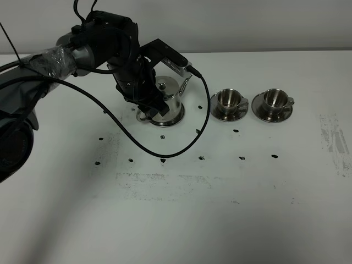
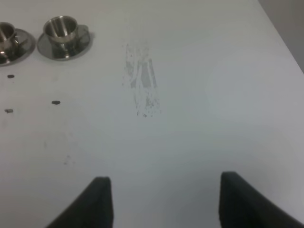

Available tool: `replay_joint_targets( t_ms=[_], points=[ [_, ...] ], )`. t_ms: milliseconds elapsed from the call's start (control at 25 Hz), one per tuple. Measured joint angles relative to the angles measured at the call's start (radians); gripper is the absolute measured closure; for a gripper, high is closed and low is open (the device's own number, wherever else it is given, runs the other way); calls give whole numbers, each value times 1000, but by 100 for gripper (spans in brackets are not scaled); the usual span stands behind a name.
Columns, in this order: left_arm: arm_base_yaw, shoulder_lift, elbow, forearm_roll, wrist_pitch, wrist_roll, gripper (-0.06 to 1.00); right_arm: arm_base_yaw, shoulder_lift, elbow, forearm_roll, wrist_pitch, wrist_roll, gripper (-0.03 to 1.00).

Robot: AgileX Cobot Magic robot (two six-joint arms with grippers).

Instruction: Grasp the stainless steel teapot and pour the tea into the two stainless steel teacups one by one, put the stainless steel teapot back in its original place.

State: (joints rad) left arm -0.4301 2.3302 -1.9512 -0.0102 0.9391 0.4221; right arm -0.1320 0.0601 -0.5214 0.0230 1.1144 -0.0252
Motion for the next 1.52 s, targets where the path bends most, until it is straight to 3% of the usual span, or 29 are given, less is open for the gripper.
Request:
replay_joint_targets(
  t_ms=[240,800,1280,1520],
  points=[
    [0,0,0,0,-7,-1,76,0,0,0,0,0,0,48],
    [0,-1,0,-9,-33,3,76,0,0,0,0,-1,0,48],
    [-6,-103,-5,-23,36,39,76,0,0,0,0,-1,0,48],
    [-39,-99,-79,-24,47,72,76,0,0,0,0,-1,0,48]
  ],
)
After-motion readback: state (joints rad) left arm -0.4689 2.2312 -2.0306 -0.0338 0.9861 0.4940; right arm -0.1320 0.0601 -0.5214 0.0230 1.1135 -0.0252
